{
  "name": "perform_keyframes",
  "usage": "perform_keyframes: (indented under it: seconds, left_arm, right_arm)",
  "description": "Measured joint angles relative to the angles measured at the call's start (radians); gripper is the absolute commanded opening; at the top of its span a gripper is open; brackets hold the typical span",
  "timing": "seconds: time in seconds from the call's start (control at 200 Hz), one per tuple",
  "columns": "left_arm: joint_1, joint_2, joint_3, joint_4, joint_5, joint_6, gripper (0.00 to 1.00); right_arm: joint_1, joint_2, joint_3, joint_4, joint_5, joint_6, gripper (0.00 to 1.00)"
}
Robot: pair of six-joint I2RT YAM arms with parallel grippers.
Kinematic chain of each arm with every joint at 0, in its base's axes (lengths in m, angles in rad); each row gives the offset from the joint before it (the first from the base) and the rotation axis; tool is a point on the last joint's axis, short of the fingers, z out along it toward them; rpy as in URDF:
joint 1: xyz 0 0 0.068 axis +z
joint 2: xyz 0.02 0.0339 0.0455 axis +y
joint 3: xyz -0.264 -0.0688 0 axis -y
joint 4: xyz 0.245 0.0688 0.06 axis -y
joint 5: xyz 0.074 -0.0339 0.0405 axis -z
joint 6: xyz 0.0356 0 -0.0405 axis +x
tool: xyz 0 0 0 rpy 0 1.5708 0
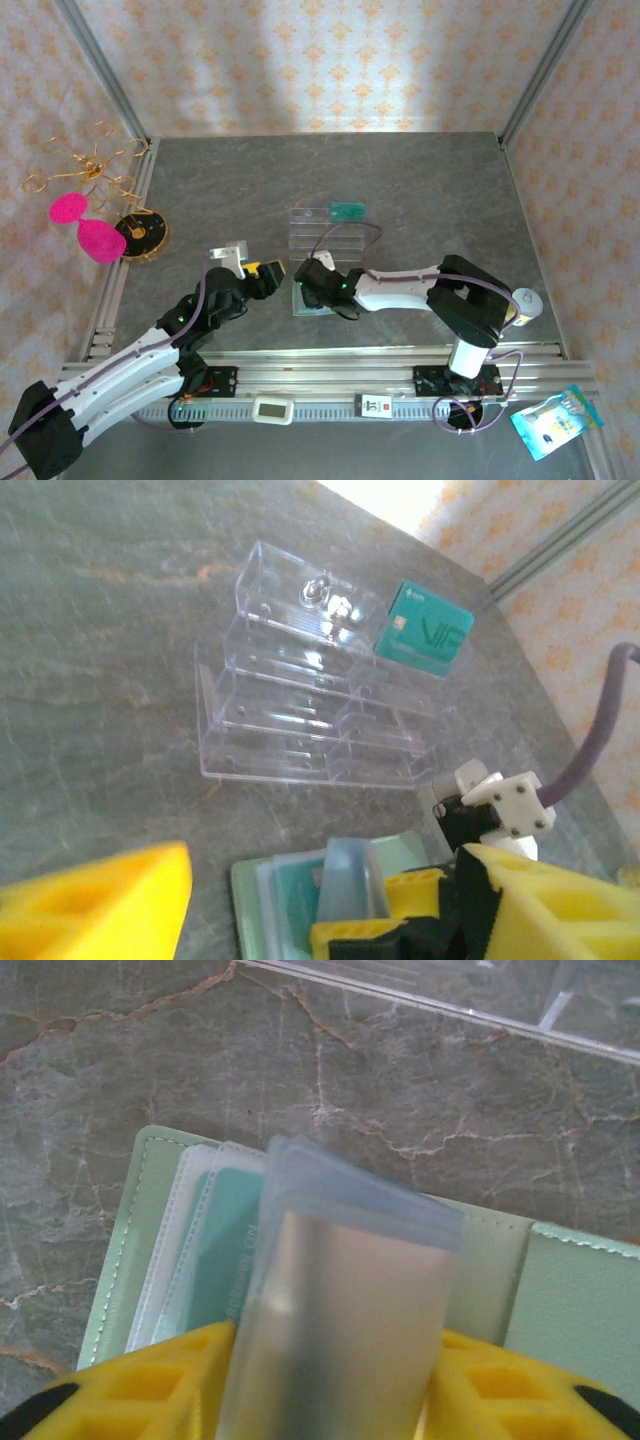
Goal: Take the credit cards out of the card holder
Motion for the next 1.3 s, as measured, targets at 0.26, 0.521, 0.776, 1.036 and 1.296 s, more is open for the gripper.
perform_keyframes:
  seconds: [0.26, 0.521, 0.776, 1.036, 1.296]
  left_arm:
    - [0.000, 0.183, -0.039, 0.118, 0.113, -0.025, 0.21]
    - [-0.003, 0.351, -0.041, 0.289, 0.218, -0.062, 0.00]
    - [-0.080, 0.561, -0.024, 0.426, 0.295, -0.084, 0.00]
    - [-0.081, 0.718, 0.074, 0.375, 0.298, -0.071, 0.00]
    - [-0.081, 0.782, 0.118, 0.344, 0.301, -0.033, 0.00]
  right_arm:
    - [0.000, -0.045, -0.081, 0.078, 0.010, 0.032, 0.11]
    - [0.000, -0.087, -0.146, 0.131, -0.001, 0.075, 0.05]
    - [0.000, -0.104, -0.171, 0.151, -0.004, 0.108, 0.07]
    - [0.000, -0.126, -0.193, 0.158, -0.001, 0.138, 0.23]
    - [0.005, -0.238, -0.261, 0.095, 0.076, 0.197, 0.33]
